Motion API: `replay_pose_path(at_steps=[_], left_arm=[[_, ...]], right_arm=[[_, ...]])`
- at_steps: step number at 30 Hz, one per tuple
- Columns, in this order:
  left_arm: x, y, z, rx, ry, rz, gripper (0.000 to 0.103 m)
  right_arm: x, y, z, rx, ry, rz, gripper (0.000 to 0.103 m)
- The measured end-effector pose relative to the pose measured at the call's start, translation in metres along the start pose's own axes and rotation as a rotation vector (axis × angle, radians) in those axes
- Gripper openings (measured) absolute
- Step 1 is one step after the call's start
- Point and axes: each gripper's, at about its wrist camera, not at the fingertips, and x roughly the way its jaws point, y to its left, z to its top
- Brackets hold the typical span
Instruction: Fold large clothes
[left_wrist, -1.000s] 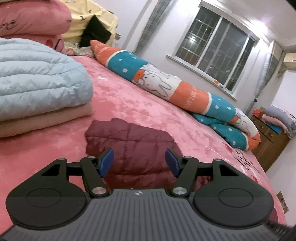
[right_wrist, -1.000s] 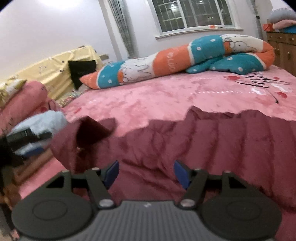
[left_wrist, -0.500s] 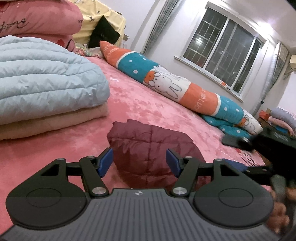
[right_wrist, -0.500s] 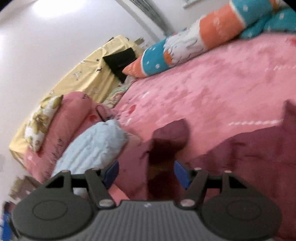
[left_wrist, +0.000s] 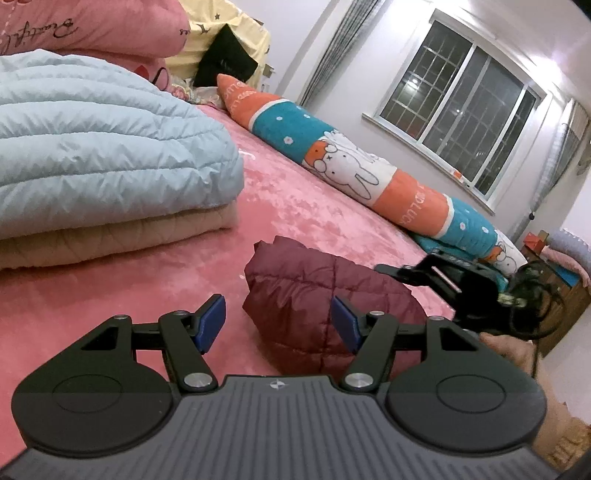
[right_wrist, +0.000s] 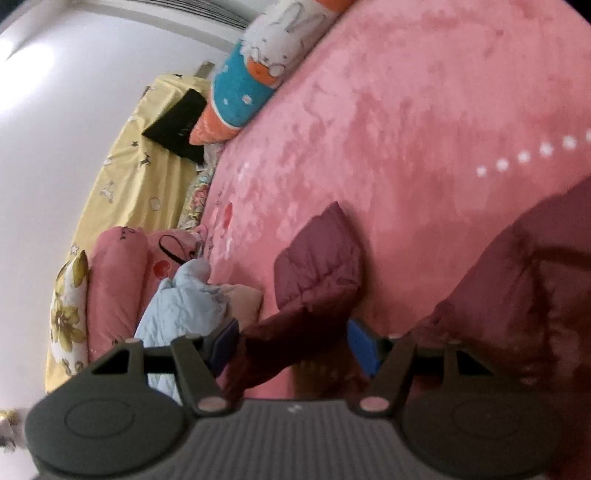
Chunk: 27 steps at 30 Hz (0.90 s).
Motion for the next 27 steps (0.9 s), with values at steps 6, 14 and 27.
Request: replay_pose_path(at_steps=[6,14,27], left_arm=[[0.000,-0.001,0.001,0.002,0.004,-0.010,0.077],[0.000,-0.004,-0.001,0.023,0.009,-0.015,0.077],[0.002,-0.037,-0.015,0.118,0.025,-0.135,0.079]], right_arm=[[0.013,-0.002,-0.003,0.059,0.009,0.073,0.064],[-0.004,0.031,-0.011,-0.094,-0.126,0.047,0.007],[-0.236,0.088,-0.071,-0.556,-0.782,-0.241,0.002]])
